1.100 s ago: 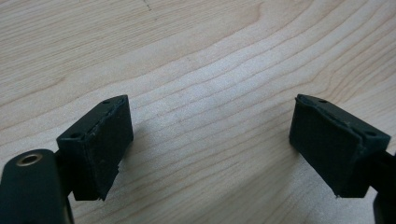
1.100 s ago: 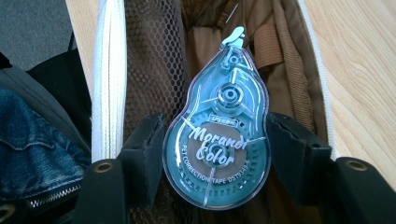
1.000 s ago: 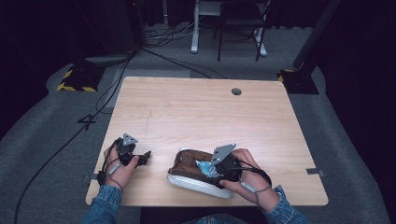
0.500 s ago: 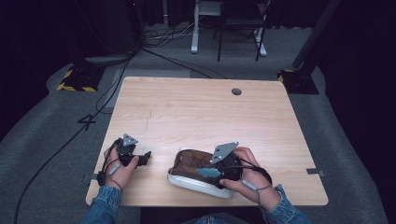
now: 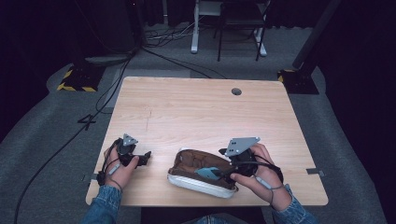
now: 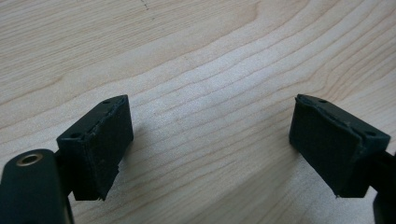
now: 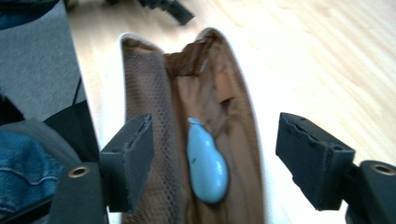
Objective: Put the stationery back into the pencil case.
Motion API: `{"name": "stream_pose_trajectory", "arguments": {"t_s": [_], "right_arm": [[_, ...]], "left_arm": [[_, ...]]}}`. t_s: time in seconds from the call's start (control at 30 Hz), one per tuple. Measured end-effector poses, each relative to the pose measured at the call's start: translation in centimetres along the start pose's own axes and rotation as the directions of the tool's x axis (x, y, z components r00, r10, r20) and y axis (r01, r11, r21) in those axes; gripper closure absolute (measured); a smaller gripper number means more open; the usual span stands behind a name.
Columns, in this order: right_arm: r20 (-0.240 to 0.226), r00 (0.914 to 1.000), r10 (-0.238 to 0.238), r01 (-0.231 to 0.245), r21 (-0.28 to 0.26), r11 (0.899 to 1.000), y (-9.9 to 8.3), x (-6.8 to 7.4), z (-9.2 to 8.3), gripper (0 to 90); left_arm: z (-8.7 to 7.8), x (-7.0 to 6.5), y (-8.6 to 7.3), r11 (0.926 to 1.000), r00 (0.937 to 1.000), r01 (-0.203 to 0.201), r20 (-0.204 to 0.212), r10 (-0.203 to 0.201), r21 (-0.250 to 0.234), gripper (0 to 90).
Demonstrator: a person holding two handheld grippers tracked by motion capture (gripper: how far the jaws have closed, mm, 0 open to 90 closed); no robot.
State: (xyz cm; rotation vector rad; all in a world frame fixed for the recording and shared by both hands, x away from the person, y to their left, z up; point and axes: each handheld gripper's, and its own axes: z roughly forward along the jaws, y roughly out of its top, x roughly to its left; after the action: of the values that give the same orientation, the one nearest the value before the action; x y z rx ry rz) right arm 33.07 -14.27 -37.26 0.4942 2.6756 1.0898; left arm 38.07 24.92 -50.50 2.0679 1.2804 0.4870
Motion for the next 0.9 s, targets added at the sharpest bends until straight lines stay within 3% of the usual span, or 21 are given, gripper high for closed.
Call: {"name": "stream_pose_trajectory", "arguments": {"t_s": [0.23, 0.53, 0.63, 0.77, 0.8, 0.83, 0.9], "right_arm": [[0.04, 0.9978, 0.052, -0.05, -0.05, 0.998, -0.8, -1.2, -1.5, 24.6], [0.097, 0.9882, 0.119, -0.114, -0.057, 0.992, -2.7, -3.4, -3.0, 21.4], [0.131, 0.9797, 0.152, -0.144, -0.065, 0.987, -3.7, -4.5, -3.5, 20.7], [0.182, 0.9596, 0.215, -0.201, -0.09, 0.975, -5.5, -6.3, -4.0, 20.3], [0.182, 0.9596, 0.215, -0.201, -0.09, 0.975, -5.5, -6.3, -4.0, 20.3], [0.207, 0.9509, 0.23, -0.216, -0.088, 0.972, -6.1, -6.9, -4.1, 20.0], [0.227, 0.944, 0.239, -0.227, -0.08, 0.971, -6.6, -7.4, -4.2, 19.8]], "left_arm": [[0.0, 0.0, 0.0, 1.0, 1.0, 0.0, 0.0, 0.0, 0.0, 13.7], [0.0, 0.1, 0.0, 1.0, 1.0, -0.005, 0.006, 0.005, 0.0, 13.6], [0.1, 0.1, 0.1, 1.0, 1.0, -0.006, 0.008, 0.006, 0.001, 13.6], [0.1, 0.1, 0.1, 1.0, 1.0, -0.005, 0.007, 0.005, -0.001, 13.6], [0.1, 0.1, 0.1, 1.0, 1.0, -0.006, 0.007, 0.006, -0.001, 13.6], [0.1, 0.1, 0.1, 1.0, 1.0, -0.005, 0.007, 0.005, -0.001, 13.6], [0.1, 0.1, 0.1, 1.0, 1.0, -0.005, 0.007, 0.005, -0.001, 13.5]]}}
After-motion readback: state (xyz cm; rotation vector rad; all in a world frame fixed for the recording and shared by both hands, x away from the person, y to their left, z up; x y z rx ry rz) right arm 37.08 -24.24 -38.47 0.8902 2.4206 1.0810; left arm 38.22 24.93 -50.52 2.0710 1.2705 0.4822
